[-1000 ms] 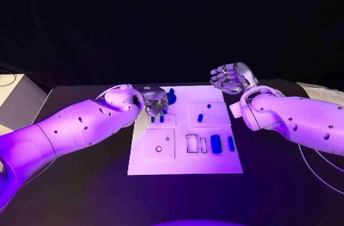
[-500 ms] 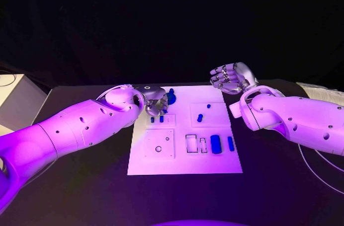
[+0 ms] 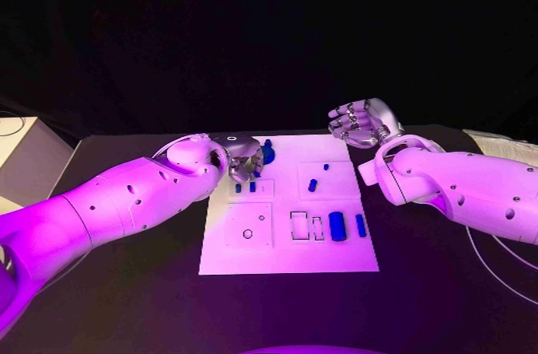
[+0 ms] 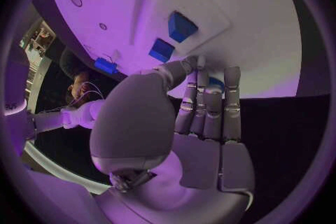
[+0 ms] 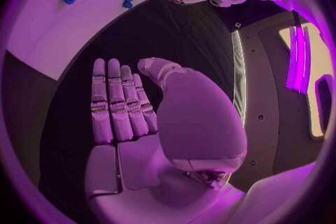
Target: Assemble the parts on the task board
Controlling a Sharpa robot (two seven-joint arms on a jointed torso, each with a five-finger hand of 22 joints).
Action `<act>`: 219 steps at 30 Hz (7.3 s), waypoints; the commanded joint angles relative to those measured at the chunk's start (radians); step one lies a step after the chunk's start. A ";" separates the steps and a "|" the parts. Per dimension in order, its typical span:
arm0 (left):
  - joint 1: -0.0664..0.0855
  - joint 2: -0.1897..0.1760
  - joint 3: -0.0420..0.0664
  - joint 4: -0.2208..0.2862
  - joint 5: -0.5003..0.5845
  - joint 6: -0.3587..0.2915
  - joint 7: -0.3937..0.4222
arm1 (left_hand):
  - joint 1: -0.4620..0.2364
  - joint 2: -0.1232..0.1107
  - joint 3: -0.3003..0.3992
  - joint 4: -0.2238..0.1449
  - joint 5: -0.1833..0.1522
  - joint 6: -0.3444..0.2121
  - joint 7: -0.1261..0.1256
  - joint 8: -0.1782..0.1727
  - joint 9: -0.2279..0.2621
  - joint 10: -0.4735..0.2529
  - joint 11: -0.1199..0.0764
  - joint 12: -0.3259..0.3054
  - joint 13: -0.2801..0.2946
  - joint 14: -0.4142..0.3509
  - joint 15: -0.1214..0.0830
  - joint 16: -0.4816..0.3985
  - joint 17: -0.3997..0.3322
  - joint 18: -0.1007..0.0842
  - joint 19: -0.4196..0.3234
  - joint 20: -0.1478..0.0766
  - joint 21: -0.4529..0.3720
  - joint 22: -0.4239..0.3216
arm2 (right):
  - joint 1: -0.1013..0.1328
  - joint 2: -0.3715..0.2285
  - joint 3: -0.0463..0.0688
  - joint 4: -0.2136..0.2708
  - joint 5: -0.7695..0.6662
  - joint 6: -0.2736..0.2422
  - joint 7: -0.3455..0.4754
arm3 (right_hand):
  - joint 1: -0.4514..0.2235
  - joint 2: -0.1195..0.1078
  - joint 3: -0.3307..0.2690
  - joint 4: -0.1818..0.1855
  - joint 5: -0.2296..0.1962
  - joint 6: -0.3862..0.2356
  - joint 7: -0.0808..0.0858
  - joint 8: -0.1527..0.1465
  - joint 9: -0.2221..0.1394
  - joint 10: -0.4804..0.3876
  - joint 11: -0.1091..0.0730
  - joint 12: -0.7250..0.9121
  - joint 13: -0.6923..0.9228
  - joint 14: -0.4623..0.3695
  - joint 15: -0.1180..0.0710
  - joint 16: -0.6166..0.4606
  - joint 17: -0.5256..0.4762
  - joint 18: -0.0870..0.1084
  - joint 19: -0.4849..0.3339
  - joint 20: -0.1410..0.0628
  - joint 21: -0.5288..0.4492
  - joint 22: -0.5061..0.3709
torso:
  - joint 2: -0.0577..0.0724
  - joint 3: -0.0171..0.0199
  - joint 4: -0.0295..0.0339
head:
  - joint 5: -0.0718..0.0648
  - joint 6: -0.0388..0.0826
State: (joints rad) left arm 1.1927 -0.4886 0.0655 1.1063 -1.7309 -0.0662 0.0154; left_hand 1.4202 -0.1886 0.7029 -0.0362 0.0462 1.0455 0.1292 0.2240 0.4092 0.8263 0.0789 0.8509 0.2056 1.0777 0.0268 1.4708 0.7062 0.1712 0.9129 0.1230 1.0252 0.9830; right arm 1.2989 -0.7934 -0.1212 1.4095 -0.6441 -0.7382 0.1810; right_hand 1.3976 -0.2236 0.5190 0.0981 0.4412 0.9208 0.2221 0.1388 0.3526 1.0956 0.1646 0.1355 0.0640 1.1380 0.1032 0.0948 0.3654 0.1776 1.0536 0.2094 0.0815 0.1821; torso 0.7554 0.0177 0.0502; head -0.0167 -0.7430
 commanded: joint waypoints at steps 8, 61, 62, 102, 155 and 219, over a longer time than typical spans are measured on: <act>-0.011 -0.020 -0.004 0.001 0.048 -0.076 -0.009 | -0.006 0.023 0.028 -0.004 0.006 0.022 0.002 0.005 0.002 0.030 -0.009 0.011 0.005 0.039 -0.013 0.011 0.054 0.004 0.009 -0.007 0.037 0.035 | 0.000 -0.001 0.000 0.001 -0.004 0.013 0.010 | -0.005 0.001 -0.002 -0.002 -0.003 0.007 0.002 0.003 0.001 -0.002 -0.006 -0.003 -0.001 0.006 0.003 -0.006 -0.001 0.003 0.005 -0.001 0.003 -0.001 | 0.000 -0.0013 0.0020 | 0.001 0.002; -0.070 -0.137 0.046 0.059 0.597 -0.130 0.159 | -0.085 -0.005 -0.003 0.025 0.006 -0.003 -0.004 0.005 0.018 -0.061 0.022 0.033 0.020 -0.010 0.016 0.020 0.019 0.010 -0.045 0.019 -0.028 -0.009 | -0.001 -0.006 0.000 0.001 -0.003 0.012 0.012 | -0.007 0.001 -0.001 -0.003 -0.003 0.009 0.001 0.003 0.001 -0.001 -0.006 -0.005 -0.001 0.007 0.003 -0.007 -0.002 0.003 0.006 -0.001 0.003 -0.003 | -0.001 -0.0019 0.0018 | 0.007 0.003; -0.072 -0.138 0.046 0.057 0.602 -0.132 0.164 | -0.085 -0.005 -0.004 0.025 0.006 -0.003 -0.004 0.005 0.019 -0.062 0.023 0.034 0.021 -0.011 0.017 0.020 0.019 0.010 -0.045 0.020 -0.029 -0.009 | -0.001 -0.005 0.000 0.001 -0.003 0.012 0.012 | -0.007 0.001 -0.001 -0.003 -0.003 0.009 0.001 0.003 0.001 -0.001 -0.006 -0.005 -0.001 0.007 0.003 -0.007 -0.002 0.003 0.006 -0.001 0.003 -0.003 | 0.000 -0.0015 0.0011 | 0.007 0.003; -0.108 -0.129 0.061 0.022 0.582 -0.166 0.197 | -0.072 0.001 -0.010 0.018 0.006 -0.008 -0.001 0.004 0.020 -0.074 0.026 0.046 0.027 -0.028 0.021 0.023 0.012 0.012 -0.050 0.025 -0.034 -0.010 | -0.004 -0.009 0.000 0.003 -0.003 0.011 0.013 | -0.007 0.001 -0.001 -0.003 -0.003 0.009 0.001 0.003 0.001 -0.001 -0.006 -0.005 -0.001 0.007 0.003 -0.007 -0.002 0.003 0.006 -0.001 0.003 -0.003 | 0.001 -0.0007 0.0012 | 0.003 -0.002; -0.115 -0.130 0.084 0.032 0.652 -0.161 0.195 | -0.065 0.005 -0.014 0.013 0.006 -0.006 0.003 0.006 0.022 -0.071 0.024 0.055 0.032 -0.024 0.021 0.028 0.026 0.012 -0.049 0.026 -0.033 -0.009 | -0.004 -0.011 0.000 0.006 -0.003 0.009 0.015 | -0.010 0.001 -0.001 -0.005 -0.004 0.010 0.001 0.002 0.000 -0.001 -0.006 -0.006 -0.001 0.007 0.003 -0.008 -0.005 0.003 0.005 -0.001 0.002 -0.006 | 0.001 -0.0002 0.0002 | 0.003 -0.009; -0.115 -0.117 0.083 0.019 0.539 -0.153 0.151 | -0.074 0.004 -0.005 0.018 0.006 -0.024 -0.012 0.011 0.045 -0.060 -0.018 0.137 0.094 0.330 -0.026 0.082 0.528 -0.152 0.610 -0.023 0.499 0.529 | -0.004 -0.011 0.000 0.005 -0.003 0.010 0.016 | -0.012 0.002 0.000 -0.007 -0.004 0.012 0.001 0.001 0.000 -0.001 -0.006 -0.008 -0.001 0.009 0.003 -0.010 -0.007 0.003 0.006 -0.001 0.002 -0.009 | 0.001 -0.0004 -0.0005 | 0.000 -0.016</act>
State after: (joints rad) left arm 1.0779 -0.6070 0.1479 1.1226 -1.1904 -0.2207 0.1666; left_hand 1.3525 -0.1819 0.6931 -0.0206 0.0491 1.0275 0.1180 0.2324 0.4524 0.7652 0.0676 0.9833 0.2992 1.4013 -0.0001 1.5558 1.2342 0.0290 1.4635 0.1058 1.5207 1.3082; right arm 1.2952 -0.8042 -0.1212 1.4130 -0.6422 -0.7381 0.1835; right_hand 1.3936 -0.2196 0.5190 0.0981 0.4412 0.9270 0.2228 0.1388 0.3527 1.0955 0.1645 0.1316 0.0641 1.1416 0.1070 0.0889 0.3594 0.1776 1.0536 0.2094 0.0815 0.1740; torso 0.7558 0.0175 0.0501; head -0.0175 -0.7584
